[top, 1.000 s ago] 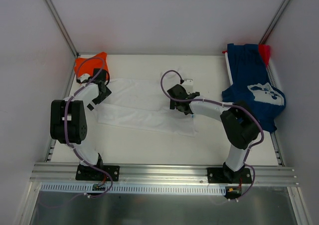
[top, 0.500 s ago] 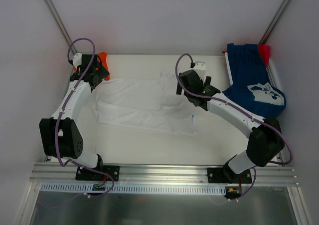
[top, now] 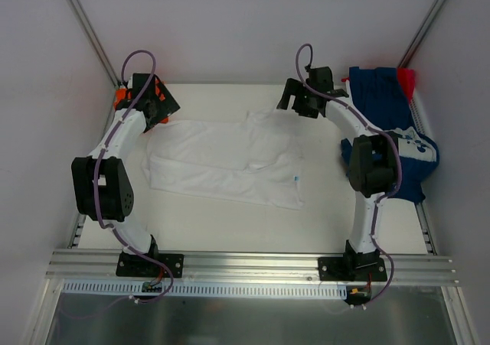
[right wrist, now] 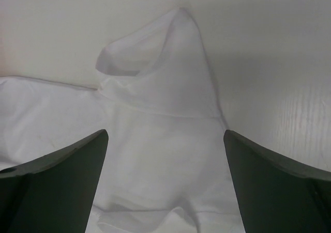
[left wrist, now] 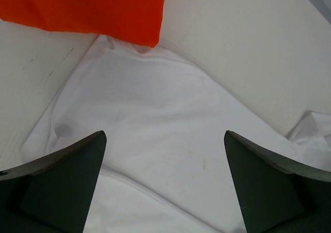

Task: Fold and stack the t-shirts
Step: Fold the flattened tshirt in 1/3 of the way

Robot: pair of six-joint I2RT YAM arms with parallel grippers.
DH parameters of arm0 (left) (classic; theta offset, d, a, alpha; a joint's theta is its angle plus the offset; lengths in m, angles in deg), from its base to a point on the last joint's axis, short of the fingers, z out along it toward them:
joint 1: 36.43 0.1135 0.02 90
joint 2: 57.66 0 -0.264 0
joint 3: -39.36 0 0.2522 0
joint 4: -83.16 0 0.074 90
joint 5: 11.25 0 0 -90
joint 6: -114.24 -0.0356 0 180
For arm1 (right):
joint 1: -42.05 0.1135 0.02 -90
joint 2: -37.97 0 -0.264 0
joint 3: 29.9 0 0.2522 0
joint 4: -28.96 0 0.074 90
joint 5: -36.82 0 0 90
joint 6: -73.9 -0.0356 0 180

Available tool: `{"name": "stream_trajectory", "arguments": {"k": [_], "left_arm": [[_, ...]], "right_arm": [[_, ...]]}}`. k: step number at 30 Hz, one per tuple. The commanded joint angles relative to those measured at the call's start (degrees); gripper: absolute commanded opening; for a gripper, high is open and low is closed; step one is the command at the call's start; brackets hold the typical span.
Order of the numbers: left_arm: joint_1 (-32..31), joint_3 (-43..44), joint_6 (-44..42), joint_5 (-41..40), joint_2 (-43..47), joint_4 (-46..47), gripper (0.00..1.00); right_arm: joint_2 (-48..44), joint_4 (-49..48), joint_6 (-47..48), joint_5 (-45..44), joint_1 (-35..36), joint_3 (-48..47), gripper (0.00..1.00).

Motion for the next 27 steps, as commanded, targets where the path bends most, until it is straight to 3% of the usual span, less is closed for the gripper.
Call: {"name": "stream_trajectory", "arguments": {"k": [1,11,27], "left_arm": [[0.42,2.33,-1.96,1.83,0.18,0.86,0.99],[0.42,-0.92,-2.32,0.08,2.55,2.44,0.99],[0.42,-7.25,-1.17,0.51,8.17,5.34,0.99]], "right_arm": [[5.95,-0.31,-1.28,13.15,-2.73,-7.28,1.00],[18.28,-4.87,-5.14,16.50,-4.76,-18.54,0.99],[27.77,-15.07,-12.62,18.96,-6.08,-19.77,1.00]]}}
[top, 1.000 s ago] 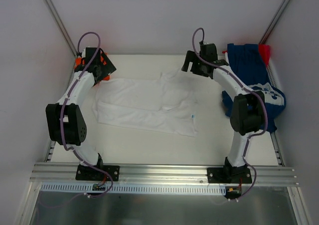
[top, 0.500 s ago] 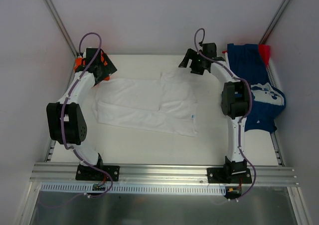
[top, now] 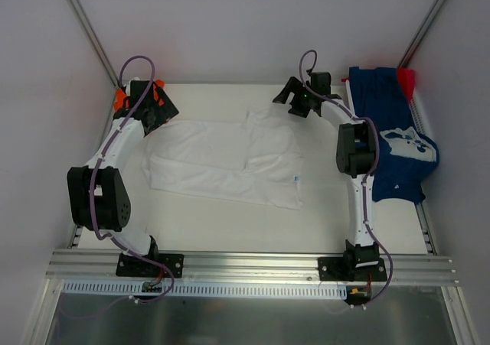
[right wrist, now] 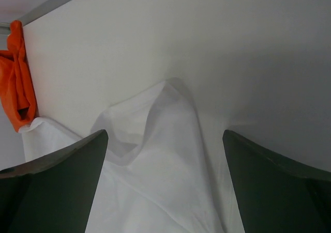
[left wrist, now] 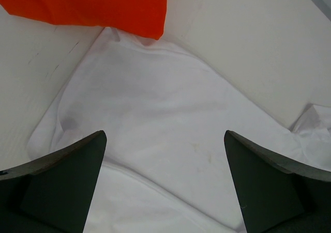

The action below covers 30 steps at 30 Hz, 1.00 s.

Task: Fold and stack the t-shirts
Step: Fold the flattened tshirt in 1/3 of the way

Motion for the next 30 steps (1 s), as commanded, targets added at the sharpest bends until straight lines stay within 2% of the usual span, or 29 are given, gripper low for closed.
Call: {"name": "stream_trajectory", "arguments": {"k": [1,8,19,23,26,27,29,30], "left_arm": [[0.42,-1.37,-0.13,0.68,4.00,1.82,0.99],[0.25,-2.95,-0.12,0.34,5.76,2.96,0.99],[-0.02,-3.66,0.49,1.04,4.62,3.58,0.99],[-0.11,-3.83,0.32,1.13,4.27,3.67,0.99],[-0.11,-4.01,-0.12,0.78,4.62,3.67,0.99],[-0.11,-4.18,-0.21,0.43,4.71,3.67,0.99],[-0.02,-4.45,-0.30,0.25,4.88,3.67,0.99],[-0.11,-4.62,-0.39,0.07,4.88,3.75,0.99]], "right_arm": [[2.16,-4.80,-2.87,2.11,-0.24,-2.29,0.99],[4.18,-9.20,-7.97,4.31,0.37,-2.73,0.99],[3.48,-8.32,-6.48,2.82,3.62,-1.24,0.99],[3.40,-8.32,-6.30,2.47,4.50,-0.88,0.93],[3.04,-8.24,-5.60,1.68,4.50,-0.10,0.74],[2.69,-8.06,-5.43,1.33,4.59,0.08,0.60],[2.52,-7.80,-5.07,0.71,4.50,0.43,0.45],[2.43,-7.71,-4.99,0.62,4.50,0.61,0.29]]}}
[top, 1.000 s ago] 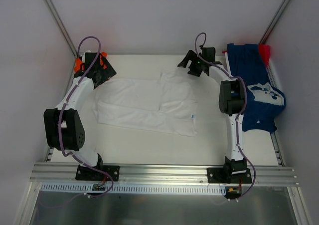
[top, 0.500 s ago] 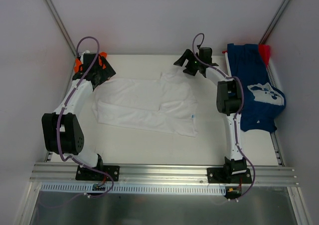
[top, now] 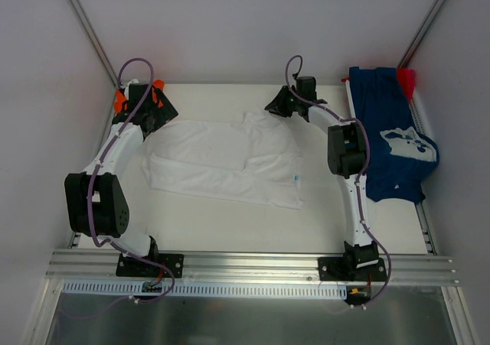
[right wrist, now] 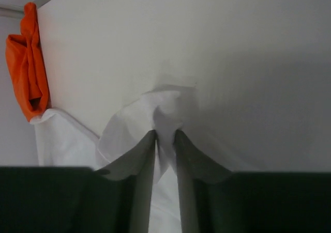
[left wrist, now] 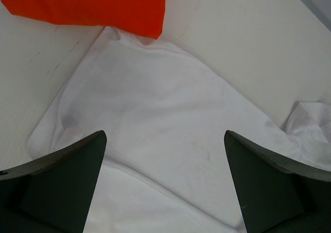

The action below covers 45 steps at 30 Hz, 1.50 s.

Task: Fold and stack the t-shirts
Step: Fold the flattened tshirt in 1/3 of the way

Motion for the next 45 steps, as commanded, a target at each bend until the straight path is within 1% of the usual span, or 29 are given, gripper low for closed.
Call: {"name": "stream_trajectory", "arguments": {"k": [1,2,3,5,10,12,14,16,17,19,20,21,22,25,28,31,34,38,45], "left_arm": [[-0.06,-0.80,-0.45,-0.08,1.49,1.11,0.99],[-0.06,-0.89,-0.54,-0.08,1.49,1.28,0.99],[-0.06,-0.97,-0.54,-0.08,1.49,1.28,0.99],[-0.06,-1.15,-0.63,-0.26,1.49,1.28,0.99],[0.02,-0.98,-1.68,-1.83,0.79,1.37,0.99],[0.11,0.33,-3.70,-4.73,-0.43,1.37,0.99],[0.73,2.96,-5.63,-6.22,-3.33,1.28,0.99],[1.08,5.08,-6.16,-5.71,-7.44,0.06,0.99],[2.91,7.18,-6.08,-4.49,-8.78,-0.47,0.99],[4.15,8.95,-5.64,-3.16,-13.24,-0.65,0.99],[5.37,11.22,-5.81,-2.11,-14.84,-0.65,0.99],[6.08,12.55,-5.81,1.12,-16.59,-0.56,0.99],[6.70,13.78,-5.73,2.80,-20.00,-0.74,0.99],[9.34,17.65,-4.59,8.43,-25.64,-0.65,0.99],[10.57,21.86,-4.50,11.34,-29.34,-0.65,0.99],[12.33,23.28,-1.87,16.42,-31.98,-0.65,0.99],[12.86,25.38,-0.81,18.19,-33.66,-0.65,0.99],[12.68,25.92,-0.10,19.69,-34.19,-0.56,0.98],[11.01,18.55,-0.10,15.04,-27.34,-0.21,0.98]], "right_arm": [[-0.52,-0.19,0.41,-1.10,-0.07,0.35,0.21],[-0.44,-0.10,0.41,-1.19,-0.07,0.35,0.15],[-0.44,-0.10,0.50,-1.19,-0.07,0.26,0.06],[-0.35,0.07,0.68,-1.37,-0.15,0.26,0.01],[-0.61,0.07,1.20,-1.37,-0.24,1.31,0.00],[-1.40,0.07,1.99,-1.46,-0.15,1.93,0.00],[-2.54,0.07,2.61,-1.72,-0.33,3.07,0.00],[-3.24,0.07,3.31,-1.81,-0.59,4.13,0.00],[-3.68,0.07,3.40,-1.72,-0.59,4.39,0.00],[-4.13,-0.10,3.84,-1.29,-0.68,5.18,0.00],[-4.56,-0.10,4.02,-1.11,-0.77,5.36,0.00],[-4.83,-0.10,4.28,-1.11,-0.77,5.71,0.00],[-5.00,-0.19,4.37,-1.19,-1.03,6.32,0.00],[-5.62,-1.24,3.84,-0.50,-1.56,7.29,0.00],[-6.32,-2.38,3.67,-0.40,-2.26,8.61,0.00],[-6.24,-3.79,2.79,0.30,-2.96,9.58,0.00],[-5.89,-4.15,2.08,0.57,-3.40,9.67,0.00],[-5.80,-4.15,2.26,0.21,-3.41,9.84,0.00],[-5.27,-3.97,2.35,-0.14,-3.67,9.84,0.00]]}}
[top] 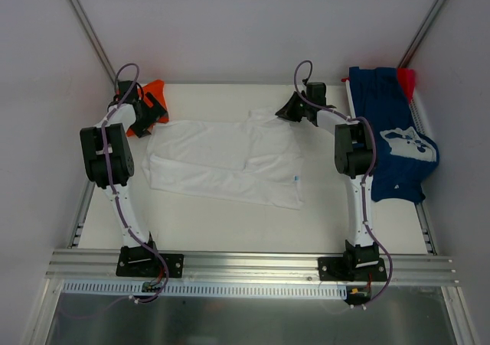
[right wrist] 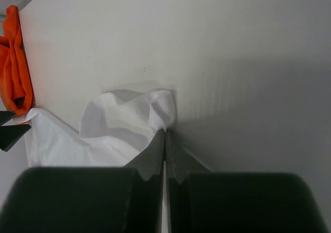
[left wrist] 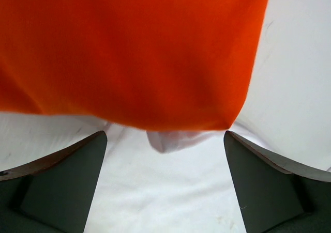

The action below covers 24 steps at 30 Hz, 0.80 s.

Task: Fold and stack the t-shirts
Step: Fold the flattened tshirt in 1/3 of the way

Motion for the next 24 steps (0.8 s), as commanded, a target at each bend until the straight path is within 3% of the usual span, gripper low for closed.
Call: {"name": "stream_trajectory", "arguments": {"k": [1,8,24], "left_arm": [[-1.31,-3.69,0.53,-2.51,6.59,-0.32,0.97],[-2.46,-7.48,-0.17,-10.07,9.41,-0.23,0.96],[-2.20,0.78,-1.84,-14.56,4.05,-0.41,0.91]], "right_arm": [[-2.23,0.03,0.60,-0.47,-0.30,0.77,0.00],[-2.76,0.12,0.95,-0.64,-0.48,1.65,0.00],[-2.58,0.12,1.04,-0.64,-1.09,1.65,0.00]]}}
